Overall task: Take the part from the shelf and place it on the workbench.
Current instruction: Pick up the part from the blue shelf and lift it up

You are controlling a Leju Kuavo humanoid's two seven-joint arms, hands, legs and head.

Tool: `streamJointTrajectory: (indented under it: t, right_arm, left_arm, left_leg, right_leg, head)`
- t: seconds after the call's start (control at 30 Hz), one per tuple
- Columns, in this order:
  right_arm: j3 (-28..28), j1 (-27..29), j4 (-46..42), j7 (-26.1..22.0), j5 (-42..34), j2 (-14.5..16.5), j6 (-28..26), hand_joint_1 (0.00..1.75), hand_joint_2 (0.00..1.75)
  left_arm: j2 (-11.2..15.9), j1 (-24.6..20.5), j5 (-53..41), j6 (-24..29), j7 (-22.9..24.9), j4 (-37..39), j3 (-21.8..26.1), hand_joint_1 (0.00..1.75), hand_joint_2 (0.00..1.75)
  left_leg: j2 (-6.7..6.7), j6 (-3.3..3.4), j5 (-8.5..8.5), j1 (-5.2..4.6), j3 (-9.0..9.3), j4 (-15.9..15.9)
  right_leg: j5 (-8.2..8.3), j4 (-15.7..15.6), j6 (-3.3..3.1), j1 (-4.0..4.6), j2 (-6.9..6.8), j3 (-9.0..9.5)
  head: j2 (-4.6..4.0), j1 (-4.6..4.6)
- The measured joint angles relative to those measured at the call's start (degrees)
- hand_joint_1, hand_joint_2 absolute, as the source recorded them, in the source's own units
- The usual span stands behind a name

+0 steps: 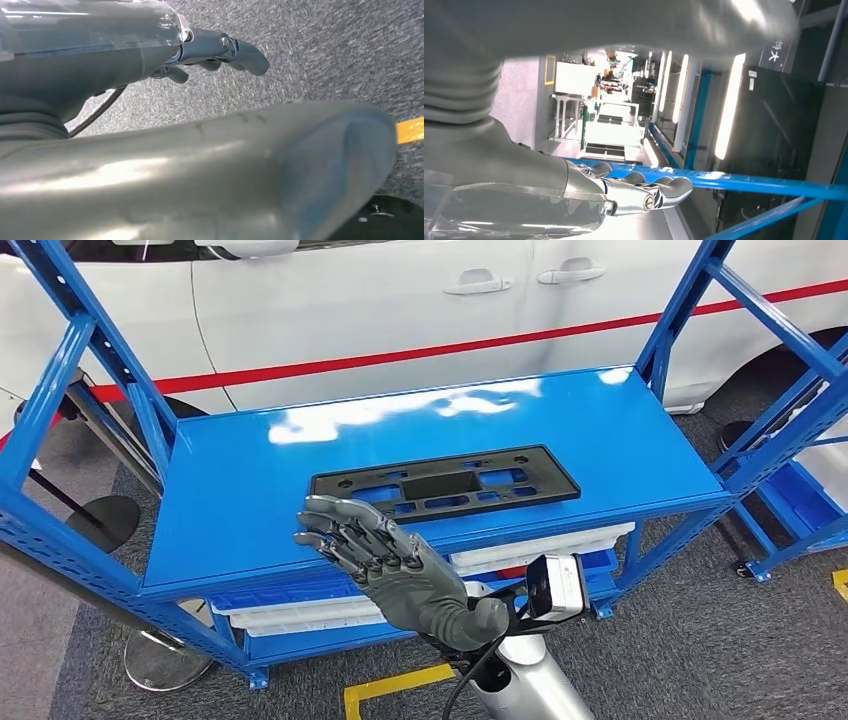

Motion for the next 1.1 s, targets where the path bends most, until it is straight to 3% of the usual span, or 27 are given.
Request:
streamJointTrajectory:
  t: [0.07,0.1,0.17,0.27,0.33,0.4,0.43,0.47,0.5,0.57,0.63,0.73,0.8,0.9,0.93,0.97,1.0,1.03,1.1]
  right_arm:
    - [0.0,-0.4,0.4,0.7,-0.2,0.0,-1.2,0.00,1.75]
    - [0.0,-0.6,0.6,1.1,-0.4,-0.1,-1.7,0.00,1.75]
    - [0.0,-0.9,1.1,2.3,-1.4,-0.2,-2.4,0.00,1.75]
    - [0.3,-1.4,2.1,3.8,-3.2,-0.3,-2.7,0.00,1.75]
    - [0.5,-1.8,2.9,4.6,-4.3,-0.4,-2.6,0.00,1.75]
    - [0.8,-2.0,3.9,5.5,-5.3,-0.6,-2.5,0.00,1.75]
    - [0.9,-2.0,4.4,5.9,-5.7,-0.7,-2.3,0.00,1.75]
    - [1.0,-2.0,4.8,6.3,-6.2,-0.8,-2.2,0.00,1.75]
    - [1.1,-2.1,5.2,6.7,-6.7,-0.9,-2.1,0.00,1.75]
    - [1.4,-2.4,5.9,7.5,-7.5,-0.9,-1.9,0.00,1.75]
    - [1.6,-2.7,6.5,8.1,-7.9,-1.0,-1.9,0.00,1.75]
    - [2.0,-3.4,7.3,8.8,-7.0,-1.2,-3.3,0.00,1.75]
    - [2.2,-4.1,7.7,9.0,-3.8,-1.4,-6.3,0.00,1.75]
    - [3.0,-4.7,8.4,8.8,4.2,-2.0,-13.2,0.00,1.75]
    - [3.4,-4.7,8.7,8.8,6.7,-2.3,-15.1,0.00,1.75]
    - [3.8,-4.8,8.9,8.9,9.3,-2.5,-16.9,0.00,1.75]
    - [4.3,-4.9,9.2,9.0,12.0,-2.7,-18.7,0.00,1.75]
    - [4.9,-5.1,9.4,9.1,14.6,-2.8,-20.3,0.00,1.75]
    - [6.3,-5.6,9.8,9.7,19.6,-2.9,-23.4,0.00,1.75]
  left_arm:
    - [0.0,0.0,0.1,0.1,0.0,0.0,0.0,0.00,0.00]
    - [0.0,-0.1,0.2,0.1,0.0,0.0,0.0,0.00,0.00]
    - [0.0,-0.2,0.3,0.1,0.0,0.0,0.0,0.00,0.00]
    - [0.0,-0.4,0.5,0.1,-0.3,0.0,0.0,0.00,0.00]
    - [0.0,-0.4,0.5,0.2,-0.5,0.0,0.0,0.00,0.00]
    - [0.0,-0.3,0.6,0.3,-0.3,0.0,0.0,0.00,0.00]
    - [0.0,-0.2,0.6,0.4,-0.2,0.0,0.0,0.00,0.00]
    - [0.0,-0.1,0.7,0.4,-0.1,0.0,0.1,0.00,0.00]
    - [0.0,0.0,0.7,0.4,0.0,0.0,0.1,0.00,0.00]
    - [0.1,0.1,0.8,0.4,-0.1,0.0,0.1,0.00,0.00]
    - [0.1,0.0,0.8,0.4,-0.1,0.0,0.1,0.00,0.00]
    - [0.1,-0.1,0.8,0.4,-0.4,0.0,0.1,0.00,0.00]
    - [0.0,-0.1,0.9,0.5,-0.7,0.0,0.1,0.00,0.00]
    - [-0.1,-0.2,1.1,0.5,-0.8,0.1,0.1,0.00,0.00]
    - [-0.1,-0.2,1.1,0.5,-0.8,0.1,0.1,0.00,0.00]
    - [-0.2,-0.2,1.2,0.4,-0.8,0.1,0.1,0.00,0.00]
    - [-0.3,-0.1,1.2,0.4,-0.9,0.1,0.1,0.00,0.00]
    - [-0.4,-0.1,1.2,0.3,-1.0,0.1,0.1,0.00,0.00]
    - [-0.5,-0.2,1.2,0.2,-1.1,0.2,0.1,0.00,0.00]
  left_leg:
    - [-0.06,-0.45,-0.61,-0.09,0.44,0.1]
    - [-0.07,-0.75,-0.87,-0.16,0.50,0.2]
    - [0.00,-1.41,-1.24,-0.27,0.51,0.1]
    - [0.28,-2.45,-2.50,-0.07,0.75,0.7]
    - [-0.10,-3.02,-5.03,0.26,-1.49,6.2]
    - [-0.43,-3.56,-8.14,0.43,-6.37,14.2]
    - [-0.47,-3.72,-8.29,0.47,-8.21,16.5]
    - [-0.48,-3.79,-7.15,0.48,-9.04,16.5]
    - [-0.50,-3.70,-4.75,0.48,-8.65,14.1]
    - [-0.64,-3.01,0.82,0.28,-6.04,5.8]
    - [-0.75,-2.21,3.55,-0.06,-4.37,0.7]
    - [-0.70,-1.37,3.71,-0.14,-4.01,-0.2]
    - [-0.60,-0.76,3.90,0.21,-3.48,-0.9]
    - [-0.53,-0.32,3.75,0.35,-3.20,-1.2]
    - [-0.53,-0.35,3.62,0.38,-3.16,-1.1]
    - [-0.54,-0.46,3.43,0.43,-3.10,-1.0]
    - [-0.55,-0.65,3.18,0.53,-2.98,-0.7]
    - [-0.57,-0.89,2.86,0.65,-2.82,-0.5]
    - [-0.64,-1.63,2.13,0.63,-2.74,0.3]
  right_leg:
    - [3.42,-7.6,-0.61,0.27,-0.24,3.56]
    - [4.06,-9.9,-0.91,0.42,-0.34,4.63]
    - [3.80,-11.1,-1.47,0.79,-0.33,5.09]
    - [2.89,-11.9,-2.56,0.61,-0.01,6.40]
    - [2.67,-12.5,-3.19,0.37,-0.19,7.61]
    - [2.31,-12.5,-3.58,0.38,-0.21,8.33]
    - [2.04,-12.4,-3.62,0.41,-0.03,8.59]
    - [1.77,-12.4,-3.59,0.44,0.20,8.88]
    - [1.46,-12.4,-3.51,0.48,0.43,9.28]
    - [0.77,-12.3,-3.21,0.64,0.72,10.00]
    - [0.17,-12.1,-2.69,0.78,0.87,10.28]
    - [-0.39,-12.0,-1.74,0.66,0.82,10.45]
    - [-2.03,-9.6,-1.09,0.61,0.56,9.50]
    - [-6.68,0.9,-0.30,0.16,0.33,3.78]
    - [-7.08,3.3,-0.06,-0.04,0.27,2.12]
    - [-6.32,3.8,0.16,-0.25,0.19,1.42]
    - [-4.47,2.0,0.34,-0.45,0.07,1.89]
    - [-2.02,-1.5,0.50,-0.66,-0.10,3.35]
    - [0.96,-8.3,0.41,-0.73,-0.23,6.31]
  head:
    - [0.00,0.02]
    - [0.00,0.02]
    - [0.00,0.01]
    - [0.01,-0.08]
    - [0.00,-0.25]
    - [0.00,-0.37]
    - [0.00,-0.39]
    - [0.00,-0.39]
    - [0.00,-0.39]
    - [0.00,-0.38]
    - [0.00,-0.36]
    - [0.00,-0.38]
    - [0.00,-0.22]
    - [0.00,-0.02]
    - [0.00,-0.01]
    - [0.00,-0.01]
    - [0.00,-0.01]
    - [0.00,0.00]
    - [0.00,0.00]
